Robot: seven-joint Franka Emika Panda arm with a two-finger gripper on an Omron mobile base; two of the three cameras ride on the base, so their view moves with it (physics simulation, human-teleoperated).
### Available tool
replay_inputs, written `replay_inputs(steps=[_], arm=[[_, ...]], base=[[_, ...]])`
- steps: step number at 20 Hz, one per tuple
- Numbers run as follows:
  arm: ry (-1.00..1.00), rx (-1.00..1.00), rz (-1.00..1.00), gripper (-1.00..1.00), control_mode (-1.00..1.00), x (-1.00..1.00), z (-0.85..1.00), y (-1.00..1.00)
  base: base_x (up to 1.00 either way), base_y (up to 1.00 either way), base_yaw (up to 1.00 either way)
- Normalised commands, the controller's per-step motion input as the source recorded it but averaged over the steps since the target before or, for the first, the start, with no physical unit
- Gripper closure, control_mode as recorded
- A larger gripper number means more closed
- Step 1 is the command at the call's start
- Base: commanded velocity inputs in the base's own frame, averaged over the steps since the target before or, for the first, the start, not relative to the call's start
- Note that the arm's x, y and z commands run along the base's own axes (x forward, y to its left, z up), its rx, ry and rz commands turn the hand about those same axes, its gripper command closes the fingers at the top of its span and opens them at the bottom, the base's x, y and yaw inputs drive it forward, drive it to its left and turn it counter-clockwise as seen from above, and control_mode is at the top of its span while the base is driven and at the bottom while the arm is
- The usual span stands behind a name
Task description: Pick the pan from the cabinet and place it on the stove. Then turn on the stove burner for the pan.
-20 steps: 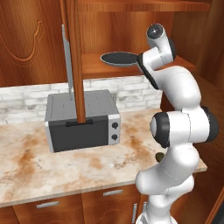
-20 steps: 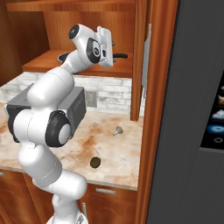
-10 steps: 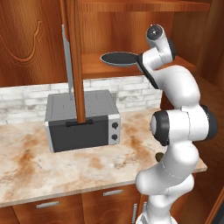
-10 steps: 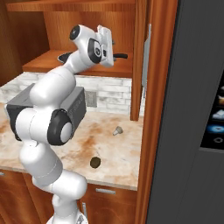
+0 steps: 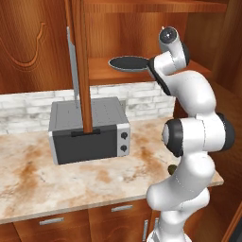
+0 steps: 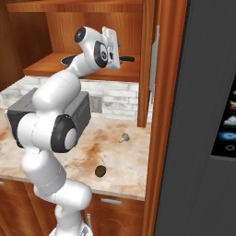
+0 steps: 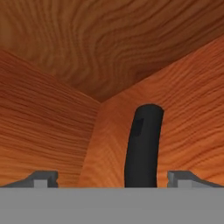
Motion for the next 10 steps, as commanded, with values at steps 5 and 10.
replay_inputs(steps=[5, 10], arm=[[0.05, 0.0, 0.01, -1.0, -1.0, 0.22, -0.42, -0.08], [0.0, 0.0, 0.02, -1.0, -1.0, 0.18, -0.63, -0.11]], base=[[0.0, 0.0, 0.0], [0.0, 0.0, 0.0]])
